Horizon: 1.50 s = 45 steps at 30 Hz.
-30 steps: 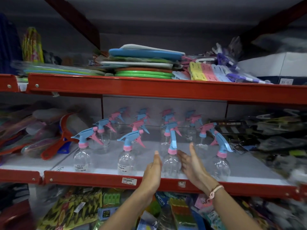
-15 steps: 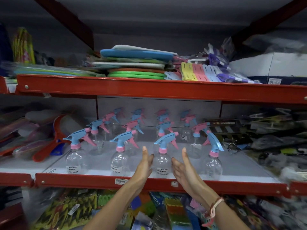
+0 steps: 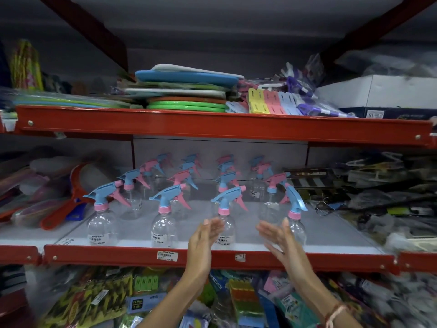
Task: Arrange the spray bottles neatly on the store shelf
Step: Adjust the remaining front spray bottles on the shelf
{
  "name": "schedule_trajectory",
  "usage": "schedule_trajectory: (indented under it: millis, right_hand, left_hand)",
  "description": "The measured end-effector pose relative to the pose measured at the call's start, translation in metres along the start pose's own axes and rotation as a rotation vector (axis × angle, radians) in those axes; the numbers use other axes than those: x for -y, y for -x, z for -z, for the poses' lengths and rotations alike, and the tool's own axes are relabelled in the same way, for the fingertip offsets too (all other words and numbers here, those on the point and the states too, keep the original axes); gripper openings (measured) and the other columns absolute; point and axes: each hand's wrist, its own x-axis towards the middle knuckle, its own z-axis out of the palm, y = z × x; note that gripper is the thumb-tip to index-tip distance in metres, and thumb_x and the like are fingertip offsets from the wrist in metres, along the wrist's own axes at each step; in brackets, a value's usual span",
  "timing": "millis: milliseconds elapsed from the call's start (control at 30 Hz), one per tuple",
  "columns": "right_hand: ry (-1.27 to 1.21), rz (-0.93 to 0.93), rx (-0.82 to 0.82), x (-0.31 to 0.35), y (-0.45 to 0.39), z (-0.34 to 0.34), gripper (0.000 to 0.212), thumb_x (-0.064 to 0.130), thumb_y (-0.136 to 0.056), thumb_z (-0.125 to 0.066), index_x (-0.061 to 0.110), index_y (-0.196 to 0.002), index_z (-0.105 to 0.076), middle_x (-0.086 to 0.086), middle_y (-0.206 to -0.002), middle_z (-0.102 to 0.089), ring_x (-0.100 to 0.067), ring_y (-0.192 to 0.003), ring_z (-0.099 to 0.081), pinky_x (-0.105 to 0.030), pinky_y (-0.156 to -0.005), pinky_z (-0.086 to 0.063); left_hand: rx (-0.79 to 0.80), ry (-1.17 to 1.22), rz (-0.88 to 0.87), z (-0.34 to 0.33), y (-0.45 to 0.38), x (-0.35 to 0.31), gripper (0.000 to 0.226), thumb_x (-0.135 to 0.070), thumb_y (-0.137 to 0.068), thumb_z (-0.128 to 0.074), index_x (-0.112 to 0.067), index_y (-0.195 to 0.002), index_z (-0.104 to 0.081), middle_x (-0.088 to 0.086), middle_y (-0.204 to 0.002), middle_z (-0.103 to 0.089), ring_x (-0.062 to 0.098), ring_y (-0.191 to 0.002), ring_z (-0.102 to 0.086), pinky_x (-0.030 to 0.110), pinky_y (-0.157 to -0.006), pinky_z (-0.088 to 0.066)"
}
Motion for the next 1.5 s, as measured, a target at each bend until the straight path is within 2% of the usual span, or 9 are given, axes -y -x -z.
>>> schedule_trajectory:
  millis: [100,233,367,500,600,700,900,1200,1500]
  right_hand:
    - [-0.076,0.066,-0.267,0.004,0.004,0.032,0.062,0.056,-0.088,-0.029,0.009,-0.100,-0.068,-0.008,-0.100,-0.074,-0.022,-0.100,-0.068,-0.030,-0.085,-0.053]
    - [-0.001,0.038,-0.406,-0.002,-0.008,0.067,0.052,0.054,-0.093,-0.029,0.016,-0.095,-0.064,-0.009,-0.111,-0.065,-0.025,-0.106,-0.059,-0.043,-0.099,-0.044]
    - [0.028,-0.040,-0.336,-0.003,-0.028,0.087,0.077,0.066,-0.085,-0.022,0.011,-0.131,-0.049,-0.008,-0.141,-0.047,-0.023,-0.134,-0.040,-0.040,-0.111,-0.028]
    - [0.010,-0.189,-0.075,0.006,-0.044,0.090,0.106,0.084,-0.072,-0.018,0.012,-0.149,-0.027,-0.001,-0.158,-0.026,-0.015,-0.145,-0.021,-0.042,-0.118,-0.012]
    - [0.041,-0.227,0.041,0.014,-0.045,0.084,0.090,0.072,-0.084,-0.003,0.015,-0.146,-0.034,0.007,-0.149,-0.036,-0.009,-0.138,-0.028,-0.039,-0.114,-0.016]
    - [0.046,-0.231,0.066,0.013,-0.043,0.086,0.091,0.072,-0.083,-0.001,0.015,-0.144,-0.038,0.002,-0.153,-0.034,-0.012,-0.144,-0.024,-0.040,-0.118,-0.013]
    - [-0.009,-0.264,0.042,0.008,-0.032,0.092,0.098,0.074,-0.081,-0.007,0.004,-0.149,-0.014,-0.008,-0.159,-0.016,-0.017,-0.146,-0.017,-0.033,-0.120,-0.011]
    - [-0.027,-0.286,0.030,0.009,-0.011,0.092,0.095,0.076,-0.079,-0.013,0.012,-0.149,-0.020,-0.006,-0.160,-0.015,-0.018,-0.147,-0.016,-0.036,-0.121,-0.011]
    - [0.193,-0.238,-0.091,0.011,0.005,0.083,0.108,0.089,-0.069,-0.014,0.019,-0.149,-0.025,-0.002,-0.158,-0.024,-0.019,-0.145,-0.024,-0.044,-0.120,-0.014]
  left_hand:
    - [0.109,-0.042,0.060,-0.024,0.001,0.001,0.037,-0.028,-0.098,-0.034,-0.009,-0.102,-0.065,0.006,-0.104,-0.071,0.017,-0.101,-0.066,0.023,-0.087,-0.050]
    - [0.226,-0.087,0.187,-0.067,-0.001,0.007,0.034,-0.024,-0.098,-0.034,-0.006,-0.106,-0.063,0.006,-0.107,-0.068,0.015,-0.100,-0.064,0.023,-0.089,-0.047]
    - [0.254,-0.166,0.285,-0.100,-0.002,0.025,0.024,-0.030,-0.093,-0.040,-0.022,-0.087,-0.061,-0.005,-0.097,-0.066,0.013,-0.103,-0.061,0.033,-0.100,-0.040]
    - [0.261,-0.179,0.335,-0.120,0.000,0.032,0.036,-0.046,-0.090,-0.034,-0.024,-0.063,-0.042,-0.005,-0.072,-0.046,0.013,-0.074,-0.047,0.032,-0.079,-0.035]
    - [0.313,-0.164,0.362,-0.126,0.001,0.034,0.056,-0.070,-0.083,-0.027,-0.024,-0.090,-0.059,-0.008,-0.094,-0.054,0.017,-0.101,-0.052,0.032,-0.095,-0.039]
    - [0.328,-0.201,0.402,-0.127,-0.003,0.036,0.086,-0.072,-0.082,-0.016,-0.009,-0.137,-0.040,0.003,-0.143,-0.043,0.021,-0.134,-0.039,0.042,-0.116,-0.026]
    - [0.405,-0.304,0.407,-0.129,-0.011,0.027,0.098,-0.080,-0.074,-0.005,-0.014,-0.144,-0.026,0.007,-0.154,-0.027,0.020,-0.142,-0.026,0.042,-0.119,-0.017]
    - [0.476,-0.329,0.336,-0.131,-0.021,0.019,0.104,-0.091,-0.060,-0.003,-0.033,-0.145,-0.020,0.000,-0.157,-0.020,0.017,-0.144,-0.020,0.042,-0.120,-0.010]
    - [0.487,-0.432,0.284,-0.115,-0.002,0.003,0.081,-0.073,-0.080,-0.002,-0.027,-0.145,-0.019,0.002,-0.156,-0.022,0.021,-0.144,-0.020,0.041,-0.117,-0.012]
